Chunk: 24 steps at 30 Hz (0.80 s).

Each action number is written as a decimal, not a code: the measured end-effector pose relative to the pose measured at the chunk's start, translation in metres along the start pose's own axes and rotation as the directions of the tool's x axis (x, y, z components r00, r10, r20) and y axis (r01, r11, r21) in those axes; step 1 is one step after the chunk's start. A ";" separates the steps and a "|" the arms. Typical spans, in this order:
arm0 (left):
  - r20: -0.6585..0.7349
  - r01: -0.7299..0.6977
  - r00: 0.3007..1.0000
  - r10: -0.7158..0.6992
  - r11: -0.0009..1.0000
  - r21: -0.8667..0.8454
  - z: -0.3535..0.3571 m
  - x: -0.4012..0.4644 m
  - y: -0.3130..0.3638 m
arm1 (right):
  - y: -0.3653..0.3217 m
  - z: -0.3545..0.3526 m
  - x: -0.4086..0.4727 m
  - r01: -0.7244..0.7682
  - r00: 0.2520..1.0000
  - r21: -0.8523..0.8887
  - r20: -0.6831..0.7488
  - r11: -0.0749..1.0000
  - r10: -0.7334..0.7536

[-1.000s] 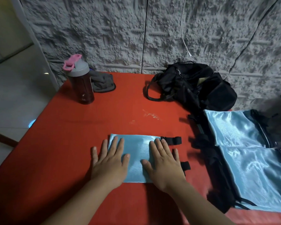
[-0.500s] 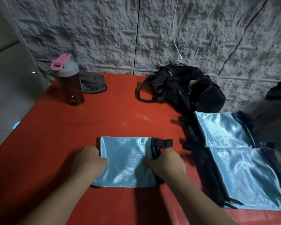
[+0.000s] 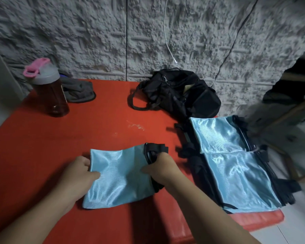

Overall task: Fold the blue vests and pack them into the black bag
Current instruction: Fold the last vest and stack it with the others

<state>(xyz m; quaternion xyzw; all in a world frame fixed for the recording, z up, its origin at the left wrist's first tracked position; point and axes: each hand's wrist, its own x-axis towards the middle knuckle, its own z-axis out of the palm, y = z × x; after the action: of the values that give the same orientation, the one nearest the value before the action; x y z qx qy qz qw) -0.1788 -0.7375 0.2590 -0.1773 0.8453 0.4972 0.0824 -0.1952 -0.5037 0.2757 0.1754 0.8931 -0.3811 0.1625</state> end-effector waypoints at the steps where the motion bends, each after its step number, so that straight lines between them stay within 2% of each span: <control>1: 0.003 -0.005 1.000 0.005 0.999 -0.031 0.000 -0.003 0.001 | 0.001 -0.001 0.001 0.007 1.000 0.033 -0.005 0.999 -0.007; 3: 0.053 -0.030 0.998 0.034 0.996 -0.084 0.000 -0.010 0.007 | 0.004 -0.005 0.001 0.024 0.999 0.103 -0.033 0.994 -0.020; 5: 0.088 -0.110 0.990 0.113 0.993 -0.045 0.000 -0.014 0.013 | 0.004 -0.015 0.000 0.055 0.997 0.152 -0.054 0.987 -0.047; 8: 0.086 -0.216 0.973 0.214 0.976 0.014 0.001 -0.028 0.030 | 0.003 -0.045 -0.007 0.125 0.988 0.106 -0.105 0.987 -0.114; 10: 0.114 -0.223 0.966 0.232 0.971 -0.084 0.010 -0.048 0.052 | 0.009 -0.076 -0.016 0.150 0.979 0.078 -0.153 0.986 -0.137; 13: 0.254 -0.205 0.928 0.273 0.943 -0.264 0.039 -0.079 0.086 | 0.039 -0.131 -0.034 0.132 0.965 0.091 -0.239 0.987 -0.107; 16: 0.392 -0.231 0.856 0.338 0.927 -0.294 0.087 -0.097 0.114 | 0.081 -0.185 -0.048 0.061 0.946 0.137 -0.323 0.989 -0.014; 18: 0.442 -0.236 0.824 0.356 0.923 -0.303 0.123 -0.103 0.132 | 0.109 -0.214 -0.053 0.043 0.920 0.064 -0.391 0.997 -0.014; 24: 0.456 -0.292 0.812 0.365 0.929 -0.226 0.213 -0.108 0.148 | 0.177 -0.250 -0.047 -0.102 0.863 -0.162 -0.505 0.981 0.006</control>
<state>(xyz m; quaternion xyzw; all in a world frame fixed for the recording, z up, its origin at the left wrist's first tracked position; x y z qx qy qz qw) -0.1435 -0.4633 0.3089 0.0981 0.7759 0.5924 0.1934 -0.1155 -0.2136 0.3493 0.2778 0.9305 -0.2338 -0.0493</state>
